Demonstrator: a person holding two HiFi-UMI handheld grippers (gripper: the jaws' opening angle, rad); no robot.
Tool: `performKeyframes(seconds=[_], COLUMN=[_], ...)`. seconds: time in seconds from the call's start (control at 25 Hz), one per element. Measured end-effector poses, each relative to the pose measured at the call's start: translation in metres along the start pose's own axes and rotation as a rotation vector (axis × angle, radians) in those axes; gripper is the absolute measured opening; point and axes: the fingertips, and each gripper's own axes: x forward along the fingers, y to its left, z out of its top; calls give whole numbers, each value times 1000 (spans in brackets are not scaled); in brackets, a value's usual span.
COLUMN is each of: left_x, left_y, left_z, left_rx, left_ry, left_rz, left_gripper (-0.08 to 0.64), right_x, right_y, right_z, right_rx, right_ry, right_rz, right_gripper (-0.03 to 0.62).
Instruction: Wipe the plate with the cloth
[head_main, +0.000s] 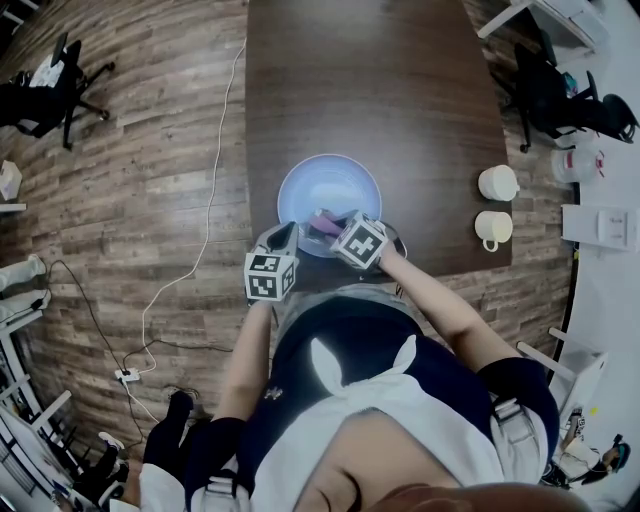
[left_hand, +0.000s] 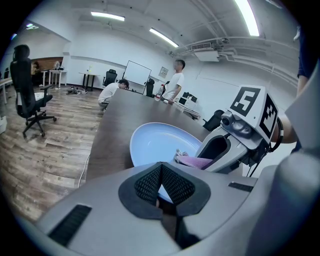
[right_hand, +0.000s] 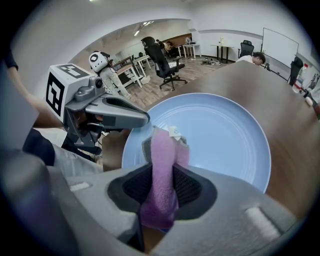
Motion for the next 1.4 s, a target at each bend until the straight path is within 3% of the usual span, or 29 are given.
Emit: performKeyframes(seconds=[0.6,0.88,1.16,1.4], left_x=[-2,-2,-3,-2], left_y=[-1,-1,0,0], left_z=[-1,-1,-1,-1], left_rx=[7,8,8,13], left_ry=[4,4,-1,1], left_rz=[-2,-2,1,5], left_gripper=[3,3,3,3], right_x=[-13,-17,-21,-20], right_y=[-33,-51,-77,-91], right_z=[-17,-14,-10,-6], right_rx=[-2,5,85,173], right_ry=[63,69,32,-20], right_rz=[-39,-109,-166,-159], right_gripper=[117,123,126,127])
